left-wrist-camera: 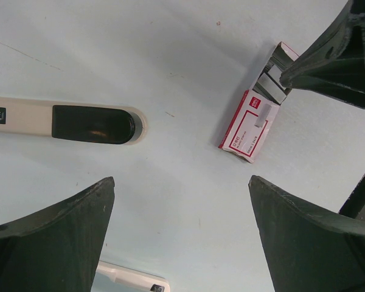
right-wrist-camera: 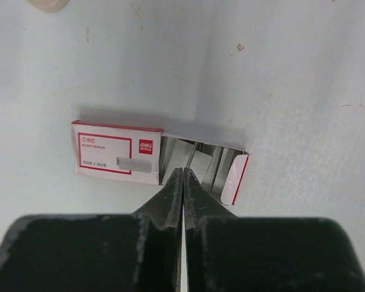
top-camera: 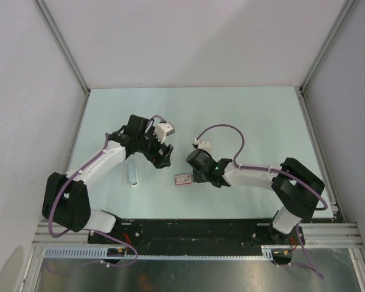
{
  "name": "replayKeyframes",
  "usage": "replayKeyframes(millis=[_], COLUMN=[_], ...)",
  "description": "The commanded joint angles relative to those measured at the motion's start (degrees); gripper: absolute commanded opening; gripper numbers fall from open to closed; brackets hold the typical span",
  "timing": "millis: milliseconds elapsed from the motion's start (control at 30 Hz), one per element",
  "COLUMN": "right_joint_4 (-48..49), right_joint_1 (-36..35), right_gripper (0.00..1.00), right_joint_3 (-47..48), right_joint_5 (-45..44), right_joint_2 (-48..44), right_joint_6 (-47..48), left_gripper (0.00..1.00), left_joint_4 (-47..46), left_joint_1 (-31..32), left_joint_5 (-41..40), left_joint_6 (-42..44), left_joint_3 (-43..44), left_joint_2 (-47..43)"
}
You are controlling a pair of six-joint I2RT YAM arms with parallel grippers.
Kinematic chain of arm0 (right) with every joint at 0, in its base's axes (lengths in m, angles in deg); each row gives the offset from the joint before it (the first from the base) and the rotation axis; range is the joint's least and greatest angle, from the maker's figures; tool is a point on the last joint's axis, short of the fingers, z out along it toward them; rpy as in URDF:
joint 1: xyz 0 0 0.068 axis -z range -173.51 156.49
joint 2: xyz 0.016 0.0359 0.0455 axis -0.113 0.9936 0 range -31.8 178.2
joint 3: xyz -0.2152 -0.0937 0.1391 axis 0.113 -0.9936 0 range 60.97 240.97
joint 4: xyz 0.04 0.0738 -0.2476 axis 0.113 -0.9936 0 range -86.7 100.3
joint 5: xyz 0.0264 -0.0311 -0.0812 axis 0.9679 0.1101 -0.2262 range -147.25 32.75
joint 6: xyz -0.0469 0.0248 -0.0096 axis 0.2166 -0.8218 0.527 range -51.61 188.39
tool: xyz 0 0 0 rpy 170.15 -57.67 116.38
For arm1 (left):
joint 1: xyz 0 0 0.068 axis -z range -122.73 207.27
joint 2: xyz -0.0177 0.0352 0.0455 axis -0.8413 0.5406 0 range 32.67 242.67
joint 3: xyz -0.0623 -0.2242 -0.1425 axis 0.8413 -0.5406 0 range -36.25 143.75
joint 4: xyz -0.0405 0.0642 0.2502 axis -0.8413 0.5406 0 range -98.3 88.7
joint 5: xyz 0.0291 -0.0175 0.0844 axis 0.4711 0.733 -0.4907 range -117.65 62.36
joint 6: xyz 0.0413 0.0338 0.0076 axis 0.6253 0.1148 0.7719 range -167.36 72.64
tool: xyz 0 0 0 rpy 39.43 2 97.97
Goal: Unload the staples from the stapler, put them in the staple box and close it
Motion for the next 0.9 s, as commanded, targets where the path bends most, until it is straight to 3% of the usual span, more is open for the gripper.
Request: replayKeyframes(millis=[0,200,600,867], right_joint_4=[0.5,0.6,-0.3,-3.3], right_joint_1=[0.8,0.9,2.4,6.7], right_gripper=[0.00,0.00,0.02,0.04], right_joint_3=[0.0,0.0,0.1,-3.9], right_joint_5=[0.2,1.1,2.0,3.3], right_joint_2=[2.9,4.1,-8.8,-10.7], right_joint_6=[0.2,0.1,-0.4,-0.4], left_gripper=[0.97,0.97,0.97,0.97], left_joint_4=[-0.7,-0.7,-0.7,-2.0], left_joint_1=[-0.4,-0.4,1.4,5.8], left_joint_5=[1.9,1.7,-0.5,-2.9], left_joint_6=[-0.3,0.5,5.4,8.5], left_joint_3=[0.6,0.0,-3.4,-6.7], left_joint_2=[-2.1,-2.2,0.8,3.1])
